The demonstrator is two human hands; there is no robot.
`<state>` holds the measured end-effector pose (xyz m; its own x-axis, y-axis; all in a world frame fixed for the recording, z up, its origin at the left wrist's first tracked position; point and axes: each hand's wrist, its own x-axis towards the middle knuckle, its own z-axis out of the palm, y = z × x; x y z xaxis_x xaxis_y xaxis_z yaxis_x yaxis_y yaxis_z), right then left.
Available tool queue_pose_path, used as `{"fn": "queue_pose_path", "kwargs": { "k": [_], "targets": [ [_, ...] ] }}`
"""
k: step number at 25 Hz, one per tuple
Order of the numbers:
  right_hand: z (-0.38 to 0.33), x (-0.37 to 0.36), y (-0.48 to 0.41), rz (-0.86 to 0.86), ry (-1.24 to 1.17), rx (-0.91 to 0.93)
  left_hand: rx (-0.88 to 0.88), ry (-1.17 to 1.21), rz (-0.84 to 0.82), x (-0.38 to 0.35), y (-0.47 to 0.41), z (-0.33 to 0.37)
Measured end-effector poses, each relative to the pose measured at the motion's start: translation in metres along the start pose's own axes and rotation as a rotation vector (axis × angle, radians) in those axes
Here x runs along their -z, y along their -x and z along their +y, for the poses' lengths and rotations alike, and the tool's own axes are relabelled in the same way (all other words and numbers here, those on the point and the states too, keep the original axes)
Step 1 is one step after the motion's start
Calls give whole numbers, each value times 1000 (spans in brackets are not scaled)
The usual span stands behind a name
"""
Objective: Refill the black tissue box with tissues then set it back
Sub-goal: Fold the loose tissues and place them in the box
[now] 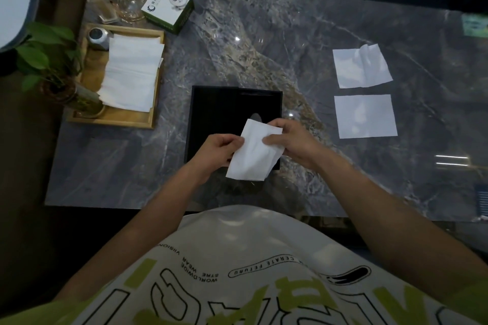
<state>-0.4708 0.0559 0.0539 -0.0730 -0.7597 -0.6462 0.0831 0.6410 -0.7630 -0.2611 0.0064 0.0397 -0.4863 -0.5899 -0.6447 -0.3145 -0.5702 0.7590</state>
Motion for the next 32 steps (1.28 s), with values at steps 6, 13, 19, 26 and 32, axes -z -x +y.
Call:
{"fn": "queue_pose_path", "kwargs": {
  "k": [6, 13, 19, 26, 32],
  "targets": [
    [11, 1, 7, -23, -217, -116, 21, 160, 102, -10, -6, 0],
    [20, 0, 7, 167, -68, -102, -1, -57, 268, -25, -9, 3],
    [9, 0, -11, 301, 382, 5, -166, -439, 404, -39, -22, 11],
    [9, -2, -17, 341, 657, 236, -123, -652, 319, -43, -36, 19],
    [3, -5, -23, 310, 789, 233, -156, -792, 171, -50, -46, 25]
  ]
}}
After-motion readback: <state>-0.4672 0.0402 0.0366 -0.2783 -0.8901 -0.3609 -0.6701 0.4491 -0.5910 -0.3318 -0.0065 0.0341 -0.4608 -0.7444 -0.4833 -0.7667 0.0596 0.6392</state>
